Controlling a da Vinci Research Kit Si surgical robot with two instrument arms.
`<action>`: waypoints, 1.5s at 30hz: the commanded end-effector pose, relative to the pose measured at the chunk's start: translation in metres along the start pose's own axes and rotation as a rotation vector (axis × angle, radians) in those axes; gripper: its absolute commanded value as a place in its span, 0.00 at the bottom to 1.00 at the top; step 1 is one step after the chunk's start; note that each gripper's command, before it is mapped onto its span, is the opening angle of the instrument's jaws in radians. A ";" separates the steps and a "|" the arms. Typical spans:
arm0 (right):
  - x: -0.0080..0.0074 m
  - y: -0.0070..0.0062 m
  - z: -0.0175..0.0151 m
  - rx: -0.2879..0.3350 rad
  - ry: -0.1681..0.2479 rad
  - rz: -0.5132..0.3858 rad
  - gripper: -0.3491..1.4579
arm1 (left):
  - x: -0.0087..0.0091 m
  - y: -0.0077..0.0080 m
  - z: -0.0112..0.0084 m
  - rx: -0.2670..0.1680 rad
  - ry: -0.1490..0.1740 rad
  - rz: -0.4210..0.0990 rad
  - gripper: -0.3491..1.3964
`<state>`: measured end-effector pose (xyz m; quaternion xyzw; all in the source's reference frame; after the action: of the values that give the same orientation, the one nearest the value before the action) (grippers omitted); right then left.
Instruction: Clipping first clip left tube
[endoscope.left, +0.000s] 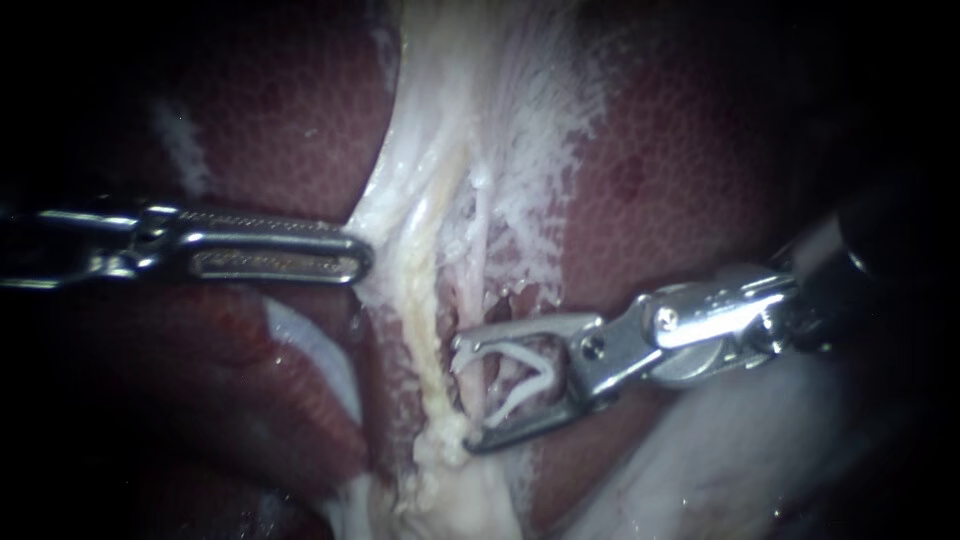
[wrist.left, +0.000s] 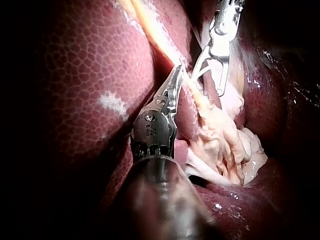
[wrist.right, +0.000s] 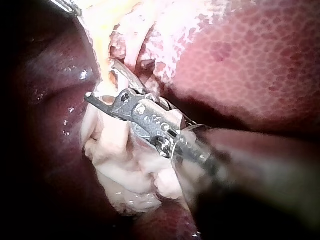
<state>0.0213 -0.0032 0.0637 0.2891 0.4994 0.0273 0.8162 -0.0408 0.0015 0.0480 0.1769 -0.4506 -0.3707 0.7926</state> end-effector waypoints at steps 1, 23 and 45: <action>-0.0001 0.0000 0.0003 0.004 -0.001 -0.005 0.51 | 0.0000 0.0000 0.0000 0.000 0.000 0.000 0.00; -0.0009 0.0008 0.0030 0.028 -0.016 0.013 0.51 | -0.0001 -0.0003 0.0000 -0.002 -0.001 0.000 0.00; 0.0003 0.0001 0.0042 0.103 0.022 0.085 0.50 | -0.0002 -0.0004 0.0001 -0.003 -0.001 -0.001 0.00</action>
<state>0.0250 -0.0048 0.0649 0.3518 0.4967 0.0395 0.7925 -0.0412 0.0013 0.0478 0.1757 -0.4504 -0.3716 0.7926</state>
